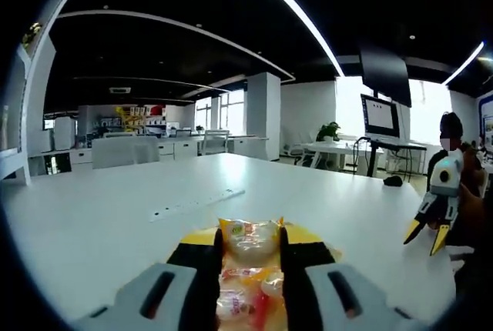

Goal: Pick up the marshmallows scattered on the table and place them into the bowl on the table

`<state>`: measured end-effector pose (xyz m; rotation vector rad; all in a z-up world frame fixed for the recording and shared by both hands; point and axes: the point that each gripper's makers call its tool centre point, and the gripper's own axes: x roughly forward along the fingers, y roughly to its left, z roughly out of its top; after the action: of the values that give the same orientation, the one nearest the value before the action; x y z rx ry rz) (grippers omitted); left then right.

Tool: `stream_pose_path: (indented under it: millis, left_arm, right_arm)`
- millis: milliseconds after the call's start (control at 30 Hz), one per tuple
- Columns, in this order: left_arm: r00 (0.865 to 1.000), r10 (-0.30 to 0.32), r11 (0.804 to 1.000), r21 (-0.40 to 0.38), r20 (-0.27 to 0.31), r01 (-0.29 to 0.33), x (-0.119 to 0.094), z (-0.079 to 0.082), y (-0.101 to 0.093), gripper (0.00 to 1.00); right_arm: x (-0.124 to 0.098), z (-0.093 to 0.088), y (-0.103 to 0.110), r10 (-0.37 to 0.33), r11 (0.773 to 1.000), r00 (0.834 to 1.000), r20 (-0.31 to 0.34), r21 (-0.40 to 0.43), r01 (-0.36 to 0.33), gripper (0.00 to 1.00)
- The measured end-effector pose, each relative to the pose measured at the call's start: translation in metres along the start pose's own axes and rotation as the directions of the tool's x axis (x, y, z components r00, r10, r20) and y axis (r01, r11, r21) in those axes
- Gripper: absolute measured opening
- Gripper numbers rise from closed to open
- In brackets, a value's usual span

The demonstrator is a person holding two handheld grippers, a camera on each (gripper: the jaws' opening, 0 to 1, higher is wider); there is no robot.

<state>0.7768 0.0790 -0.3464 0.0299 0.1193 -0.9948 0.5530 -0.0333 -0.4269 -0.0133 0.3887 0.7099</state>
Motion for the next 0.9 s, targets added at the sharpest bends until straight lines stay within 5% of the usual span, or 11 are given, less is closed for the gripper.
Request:
stream_pose_path:
  millis: [100,133,167,200,267,300,567,900]
  left_arm:
    - [1.0,0.021,1.0,-0.018,-0.005,-0.021,0.003,-0.003,0.004,0.38]
    - [1.0,0.015,0.999,-0.033,0.006,-0.015,0.005,-0.002,0.003,0.53]
    - [1.0,0.018,1.0,-0.023,0.012,-0.017,0.006,-0.001,0.003,0.83]
    - [0.999,0.027,0.999,0.028,0.027,-0.027,0.008,0.002,0.003,0.96]
    - [1.0,0.014,0.998,0.065,-0.02,-0.013,0.004,-0.005,-0.003,0.74]
    - [1.0,0.008,0.998,0.061,-0.019,-0.007,0.003,-0.004,-0.004,0.7]
    - [0.999,0.013,0.999,0.042,-0.039,-0.011,0.0,-0.007,0.007,0.71]
    - [0.999,-0.004,0.999,0.04,-0.039,0.006,-0.001,-0.006,-0.002,0.71]
  right_arm:
    - [-0.001,0.0,0.0,0.0,1.0,1.0,0.0,0.0,0.0,0.36]
    - [-0.001,0.0,0.0,-0.001,1.0,1.0,-0.001,-0.001,0.001,0.36]
    - [-0.001,0.0,-0.001,-0.002,1.0,1.0,-0.003,-0.001,0.002,0.36]
    - [-0.001,-0.001,-0.001,-0.002,1.0,1.0,-0.004,0.0,0.002,0.36]
    - [-0.001,-0.001,-0.002,-0.003,1.0,1.0,-0.005,-0.001,0.003,0.36]
    - [0.0,0.0,-0.001,-0.002,1.0,1.0,-0.003,0.001,0.002,0.36]
    - [0.004,-0.003,0.003,0.012,1.0,1.0,-0.008,0.001,-0.012,0.36]
    - [0.001,-0.003,0.002,0.009,1.0,1.0,-0.006,0.001,-0.009,0.36]
